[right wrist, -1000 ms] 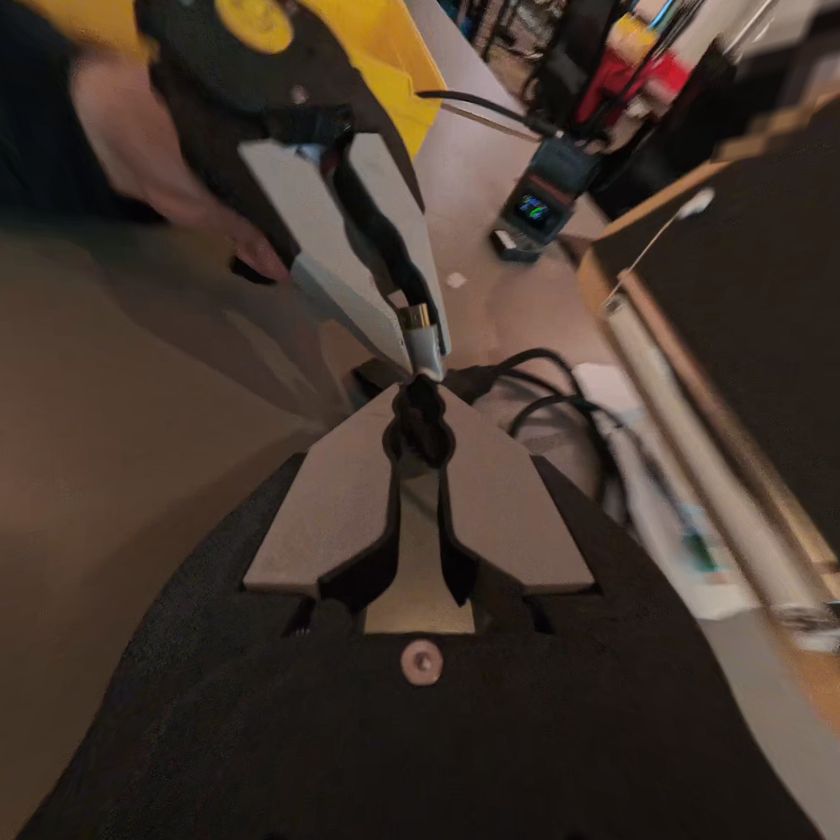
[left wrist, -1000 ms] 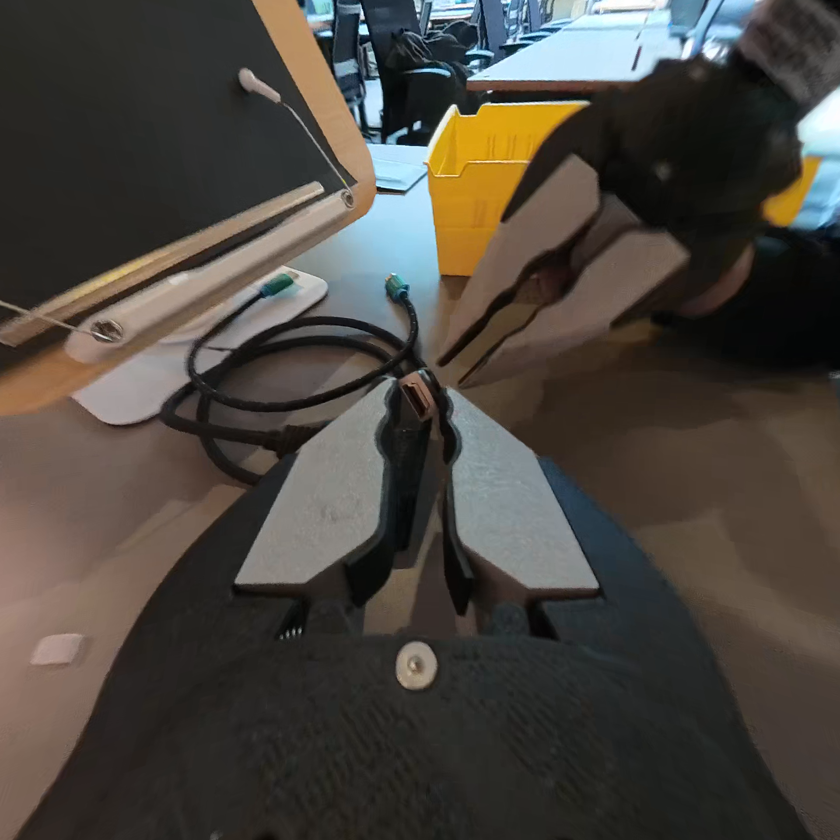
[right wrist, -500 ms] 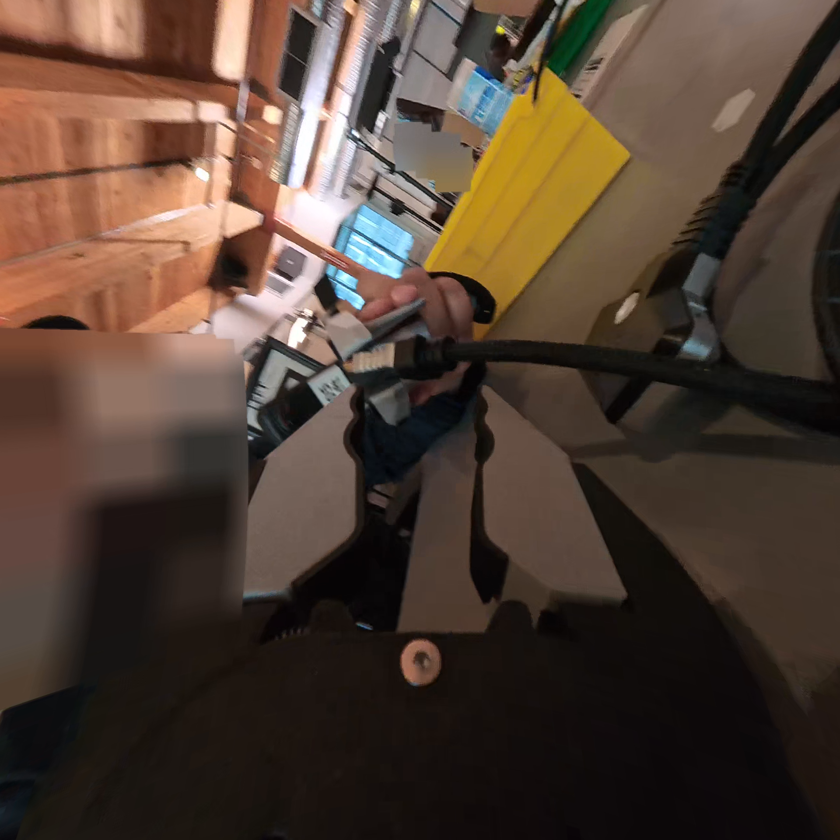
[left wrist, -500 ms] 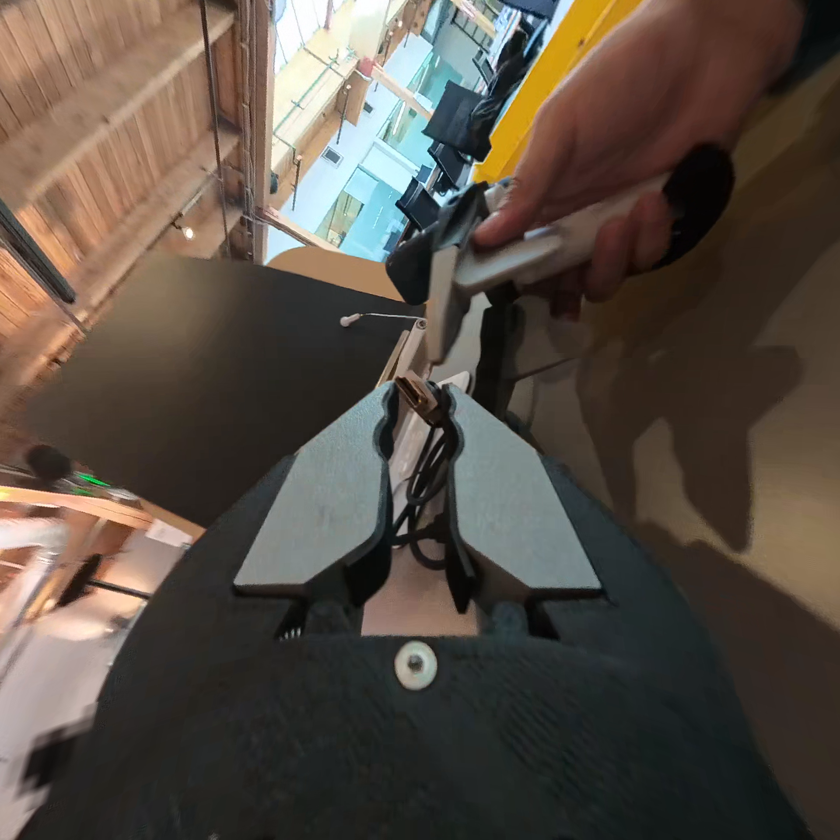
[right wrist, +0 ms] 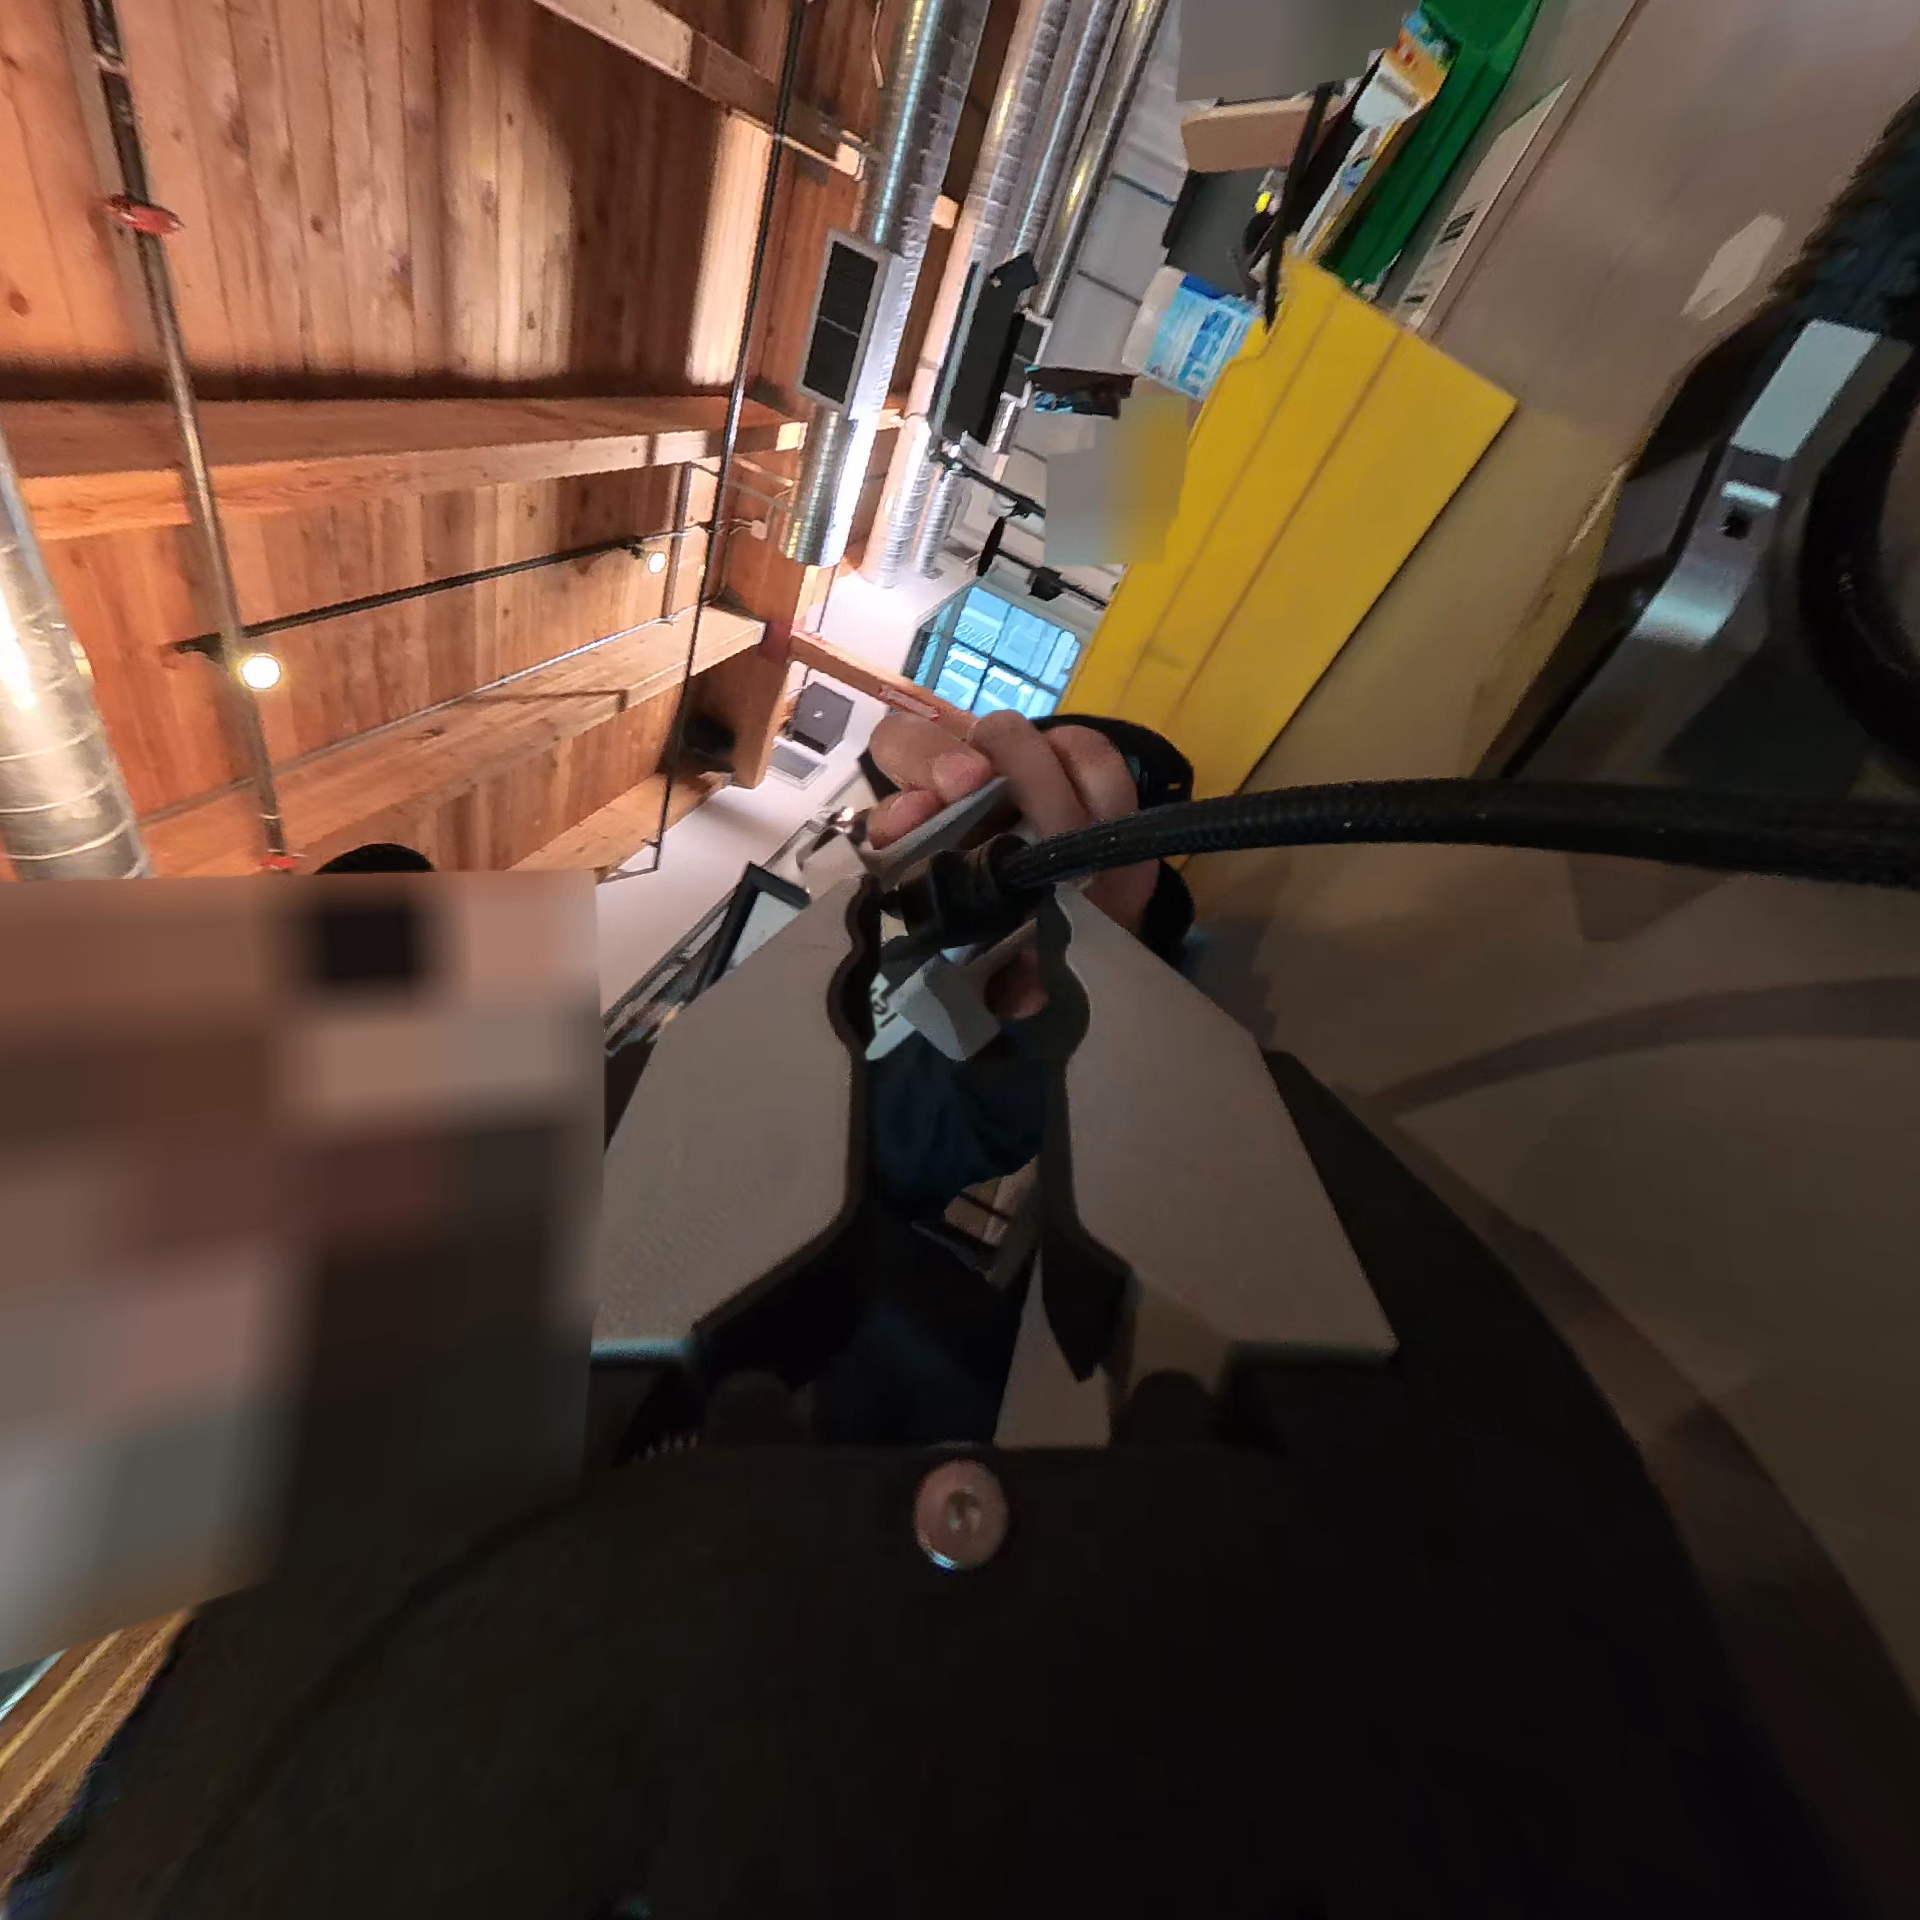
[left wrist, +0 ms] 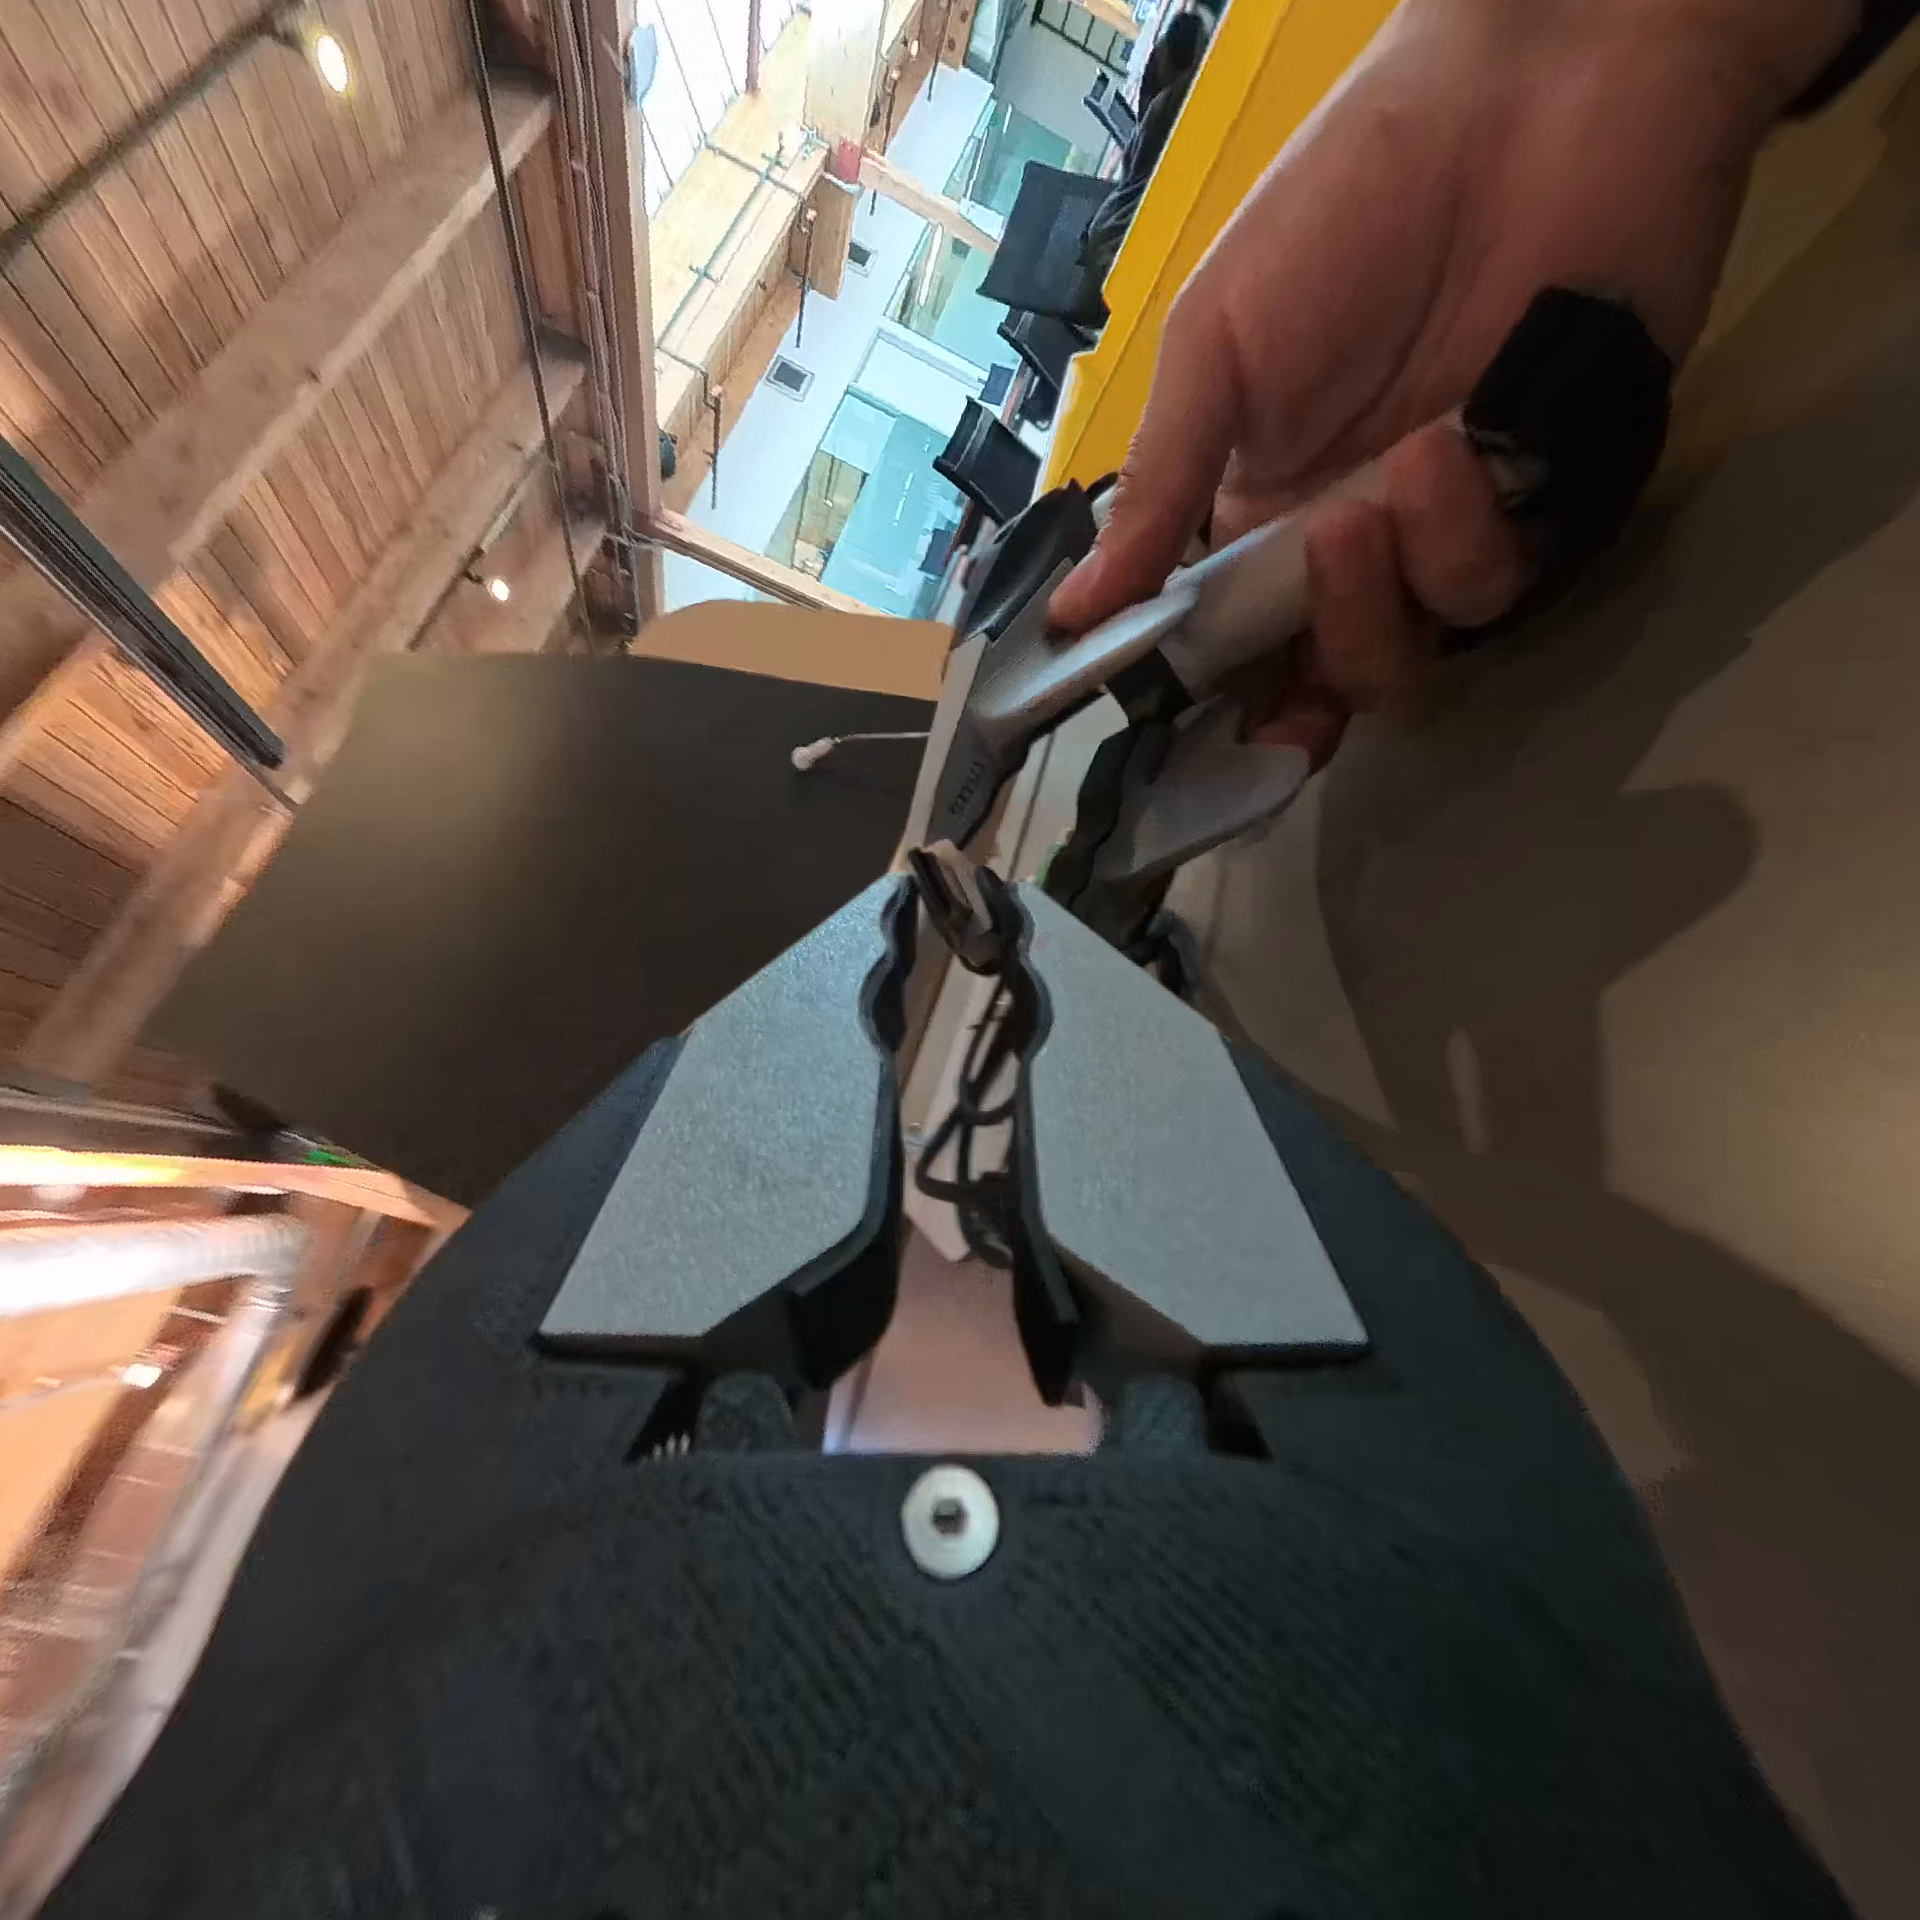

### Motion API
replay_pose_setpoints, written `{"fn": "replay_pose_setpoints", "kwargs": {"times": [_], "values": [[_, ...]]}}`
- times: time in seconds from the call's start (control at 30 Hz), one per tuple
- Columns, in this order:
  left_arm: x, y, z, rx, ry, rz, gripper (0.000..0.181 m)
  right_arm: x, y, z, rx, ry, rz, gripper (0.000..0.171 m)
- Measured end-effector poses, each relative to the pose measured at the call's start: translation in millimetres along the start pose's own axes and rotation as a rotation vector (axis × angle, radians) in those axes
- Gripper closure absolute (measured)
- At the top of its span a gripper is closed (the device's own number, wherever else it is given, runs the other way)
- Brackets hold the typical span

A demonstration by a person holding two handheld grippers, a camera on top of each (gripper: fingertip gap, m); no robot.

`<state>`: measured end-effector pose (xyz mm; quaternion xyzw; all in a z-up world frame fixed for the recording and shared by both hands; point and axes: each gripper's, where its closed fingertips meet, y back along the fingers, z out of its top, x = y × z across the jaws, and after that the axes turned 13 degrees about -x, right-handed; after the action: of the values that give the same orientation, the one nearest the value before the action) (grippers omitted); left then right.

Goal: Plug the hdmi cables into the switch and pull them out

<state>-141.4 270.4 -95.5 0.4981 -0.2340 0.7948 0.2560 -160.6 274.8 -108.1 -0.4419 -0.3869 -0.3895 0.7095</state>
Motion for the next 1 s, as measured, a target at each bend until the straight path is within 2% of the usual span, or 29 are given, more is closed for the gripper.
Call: {"fn": "replay_pose_setpoints", "kwargs": {"times": [0.03, 0.33, 0.47, 0.57, 0.7, 0.87, 1.0], "values": [[-1, 0, -3, 0.01, 0.048, -0.003, 0.169, -2, 1, 3, -0.013, 0.021, -0.015, 0.143], [-5, -1, -19, 0.077, 0.242, 0.008, 0.163, -13, 7, 21, -0.089, 0.217, -0.133, 0.144], [-5, 3, -17, 0.044, 0.184, -0.012, 0.169, -4, 8, 16, -0.056, 0.207, -0.129, 0.144], [1, 9, -32, 0.099, 0.291, -0.009, 0.165, -8, 21, 13, 0.008, 0.215, -0.232, 0.145], [5, 16, -62, 0.208, 0.458, 0.011, 0.159, -25, 38, 9, 0.103, 0.357, -0.456, 0.143], [-16, 22, -99, 0.388, 0.535, -0.037, 0.149, -10, 27, -5, 0.206, 0.479, -0.407, 0.143], [-23, 20, -86, 0.319, 0.633, -0.094, 0.152, -5, 18, -3, 0.253, 0.767, -0.44, 0.143]]}}
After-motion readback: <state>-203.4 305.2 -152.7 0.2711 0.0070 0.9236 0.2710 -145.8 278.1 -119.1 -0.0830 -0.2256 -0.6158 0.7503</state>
